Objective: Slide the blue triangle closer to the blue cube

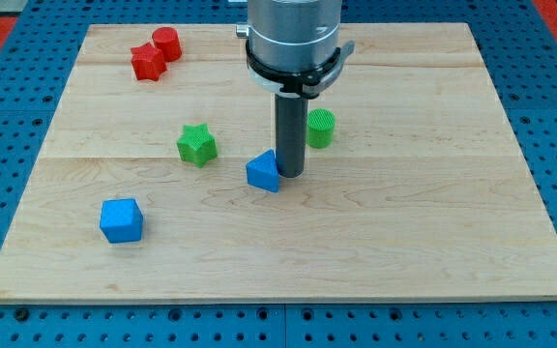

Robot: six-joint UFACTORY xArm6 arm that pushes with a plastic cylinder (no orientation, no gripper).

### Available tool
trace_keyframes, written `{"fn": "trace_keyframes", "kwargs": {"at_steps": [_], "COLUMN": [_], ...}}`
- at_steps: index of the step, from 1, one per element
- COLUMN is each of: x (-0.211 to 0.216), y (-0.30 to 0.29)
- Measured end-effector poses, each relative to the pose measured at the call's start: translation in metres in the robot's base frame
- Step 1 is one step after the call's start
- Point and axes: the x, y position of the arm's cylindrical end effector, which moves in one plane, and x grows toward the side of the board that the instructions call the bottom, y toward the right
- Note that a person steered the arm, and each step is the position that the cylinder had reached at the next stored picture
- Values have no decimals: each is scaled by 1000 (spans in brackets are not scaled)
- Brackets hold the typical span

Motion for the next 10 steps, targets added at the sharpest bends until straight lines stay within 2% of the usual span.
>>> {"fn": "trace_keyframes", "kwargs": {"at_steps": [3,5,6,8,10], "x": [-9,-39,-27,-4,60], "y": [1,2,2,-50,-77]}}
